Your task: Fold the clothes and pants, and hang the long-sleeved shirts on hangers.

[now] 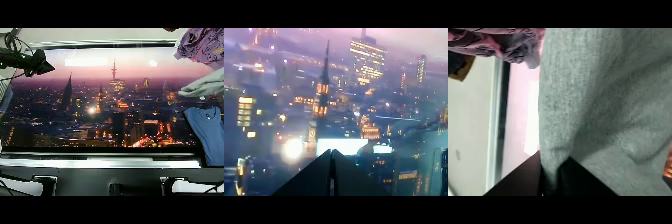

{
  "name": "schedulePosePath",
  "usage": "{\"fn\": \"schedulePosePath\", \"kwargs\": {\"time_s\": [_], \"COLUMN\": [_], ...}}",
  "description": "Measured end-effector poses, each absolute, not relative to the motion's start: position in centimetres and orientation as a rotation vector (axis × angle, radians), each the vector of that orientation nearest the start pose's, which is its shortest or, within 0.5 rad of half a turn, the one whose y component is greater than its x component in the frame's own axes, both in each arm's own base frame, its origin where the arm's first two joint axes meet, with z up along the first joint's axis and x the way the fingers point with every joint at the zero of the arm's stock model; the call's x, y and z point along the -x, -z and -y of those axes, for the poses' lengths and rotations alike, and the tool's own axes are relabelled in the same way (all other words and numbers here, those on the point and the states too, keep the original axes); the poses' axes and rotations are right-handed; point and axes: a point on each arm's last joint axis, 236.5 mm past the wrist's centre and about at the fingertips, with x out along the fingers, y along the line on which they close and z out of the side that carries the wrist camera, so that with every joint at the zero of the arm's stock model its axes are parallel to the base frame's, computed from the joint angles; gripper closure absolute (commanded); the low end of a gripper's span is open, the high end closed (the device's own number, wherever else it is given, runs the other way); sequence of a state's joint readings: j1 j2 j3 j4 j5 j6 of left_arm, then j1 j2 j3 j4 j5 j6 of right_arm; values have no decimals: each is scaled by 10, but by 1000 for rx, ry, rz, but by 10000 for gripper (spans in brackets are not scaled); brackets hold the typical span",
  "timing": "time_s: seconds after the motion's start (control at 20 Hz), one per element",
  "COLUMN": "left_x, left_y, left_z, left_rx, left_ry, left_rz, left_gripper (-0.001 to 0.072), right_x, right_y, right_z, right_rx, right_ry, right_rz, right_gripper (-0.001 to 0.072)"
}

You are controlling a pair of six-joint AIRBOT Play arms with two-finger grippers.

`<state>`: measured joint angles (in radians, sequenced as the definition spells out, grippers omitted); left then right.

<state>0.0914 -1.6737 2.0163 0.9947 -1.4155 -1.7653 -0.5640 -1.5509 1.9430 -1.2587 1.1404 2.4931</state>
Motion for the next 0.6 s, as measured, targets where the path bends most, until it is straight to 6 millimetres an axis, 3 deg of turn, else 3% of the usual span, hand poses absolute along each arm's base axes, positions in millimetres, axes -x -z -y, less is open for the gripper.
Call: {"fn": "schedulePosePath", "kwargs": {"time_s": [0.3, 0.6], "left_x": [-507, -507], "left_y": [-163, -163], "left_z": [83, 84], "left_rx": [609, 609], "left_ry": [294, 295], "left_rz": [-1075, -1077], "left_gripper": [684, 684], "right_x": [-433, -371], "right_y": [-186, -165], "right_z": [232, 257], "right_rx": [-1233, -1097], "right_ry": [772, 895], "right_rz": [-659, -835], "right_gripper": [680, 680]}}
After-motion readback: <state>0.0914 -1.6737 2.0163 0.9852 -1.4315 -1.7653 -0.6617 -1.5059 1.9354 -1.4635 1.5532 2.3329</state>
